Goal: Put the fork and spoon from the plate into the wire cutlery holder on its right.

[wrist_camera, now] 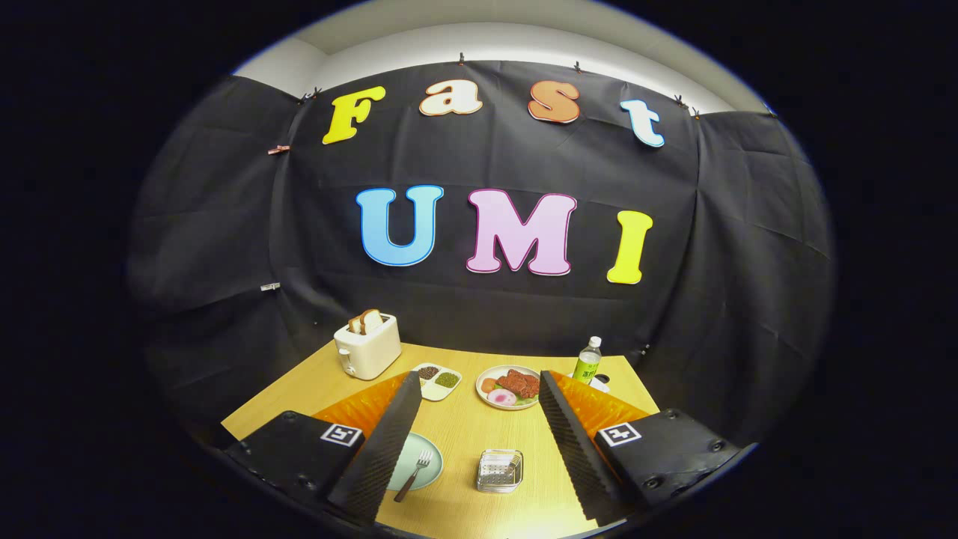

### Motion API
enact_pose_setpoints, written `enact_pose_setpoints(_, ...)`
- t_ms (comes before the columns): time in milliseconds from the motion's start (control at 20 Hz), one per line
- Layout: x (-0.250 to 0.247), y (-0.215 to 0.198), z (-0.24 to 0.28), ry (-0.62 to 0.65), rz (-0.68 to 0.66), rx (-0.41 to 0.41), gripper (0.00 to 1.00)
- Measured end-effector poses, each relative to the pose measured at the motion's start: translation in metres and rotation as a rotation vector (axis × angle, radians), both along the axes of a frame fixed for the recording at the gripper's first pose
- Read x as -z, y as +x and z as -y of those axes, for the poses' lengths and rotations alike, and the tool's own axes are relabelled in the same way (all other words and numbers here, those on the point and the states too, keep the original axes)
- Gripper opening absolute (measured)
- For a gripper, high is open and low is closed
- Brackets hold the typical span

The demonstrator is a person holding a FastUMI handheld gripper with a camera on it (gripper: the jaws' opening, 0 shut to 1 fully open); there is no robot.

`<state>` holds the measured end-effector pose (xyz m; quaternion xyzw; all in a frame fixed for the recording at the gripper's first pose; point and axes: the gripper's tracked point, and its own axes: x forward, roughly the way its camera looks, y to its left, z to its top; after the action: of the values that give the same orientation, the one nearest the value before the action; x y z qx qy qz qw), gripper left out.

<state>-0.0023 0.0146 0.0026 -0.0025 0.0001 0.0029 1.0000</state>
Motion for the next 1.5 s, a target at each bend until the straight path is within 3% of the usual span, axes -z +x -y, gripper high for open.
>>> enact_pose_setpoints(300, 0.014, 0.007, -0.021, 0.006, -0.050, -0.045, 0.98)
enact_pose_setpoints(700, 0.159, 0.020, -0.094, 0.048, -0.480, -0.187, 0.98)
enact_pose_setpoints(950, 0.245, 0.041, -0.116, 0.061, -0.667, -0.171, 0.97)
enact_pose_setpoints(1150, 0.296, 0.056, -0.130, 0.057, -0.778, -0.165, 0.79)
enact_pose_setpoints(1500, 0.346, 0.088, -0.134, -0.055, -0.868, -0.133, 0.79)
